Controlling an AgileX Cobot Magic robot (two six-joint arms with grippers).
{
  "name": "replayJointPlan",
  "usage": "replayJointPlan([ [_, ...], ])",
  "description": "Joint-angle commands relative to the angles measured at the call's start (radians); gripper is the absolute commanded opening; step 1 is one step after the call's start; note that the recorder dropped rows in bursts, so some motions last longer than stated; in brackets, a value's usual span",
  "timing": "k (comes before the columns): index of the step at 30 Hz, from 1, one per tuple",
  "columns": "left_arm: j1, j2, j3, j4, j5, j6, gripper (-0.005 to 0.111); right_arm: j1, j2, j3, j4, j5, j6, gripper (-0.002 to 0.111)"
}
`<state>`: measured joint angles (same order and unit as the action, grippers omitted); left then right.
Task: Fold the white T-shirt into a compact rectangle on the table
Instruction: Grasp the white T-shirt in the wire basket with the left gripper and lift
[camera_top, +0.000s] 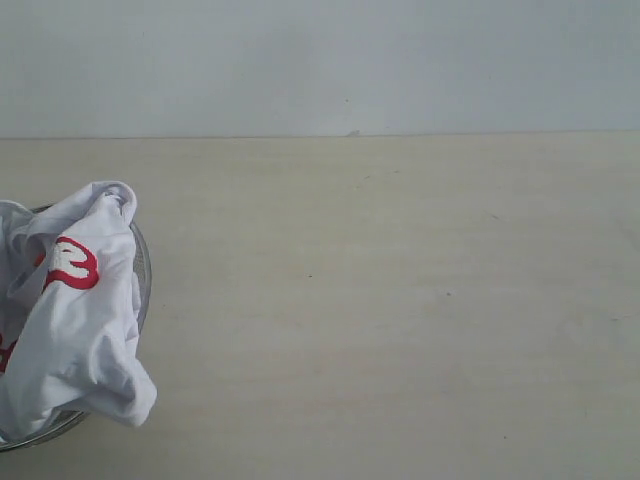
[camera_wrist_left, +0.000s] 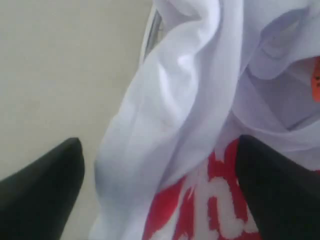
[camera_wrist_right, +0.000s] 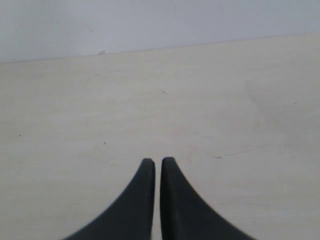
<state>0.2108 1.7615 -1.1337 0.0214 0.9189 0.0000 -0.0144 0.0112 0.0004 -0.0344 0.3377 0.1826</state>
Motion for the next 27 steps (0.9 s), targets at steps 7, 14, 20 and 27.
replayJointPlan([
  [7, 0.003, 0.041, -0.005, -0.003, -0.036, -0.010, 0.032, 0.000, -0.001, 0.000, -0.002, -0.004, -0.005, 0.000],
  [14, 0.003, 0.036, -0.007, -0.006, -0.040, -0.022, 0.005, 0.000, -0.001, 0.000, -0.002, -0.004, -0.005, 0.000],
  [20, 0.003, -0.058, -0.007, -0.032, -0.072, -0.045, 0.005, 0.000, -0.001, 0.000, -0.002, -0.004, -0.006, 0.000],
  [27, 0.003, -0.181, -0.007, -0.085, -0.084, -0.029, 0.005, 0.000, -0.001, 0.000, -0.002, -0.004, -0.006, 0.000],
])
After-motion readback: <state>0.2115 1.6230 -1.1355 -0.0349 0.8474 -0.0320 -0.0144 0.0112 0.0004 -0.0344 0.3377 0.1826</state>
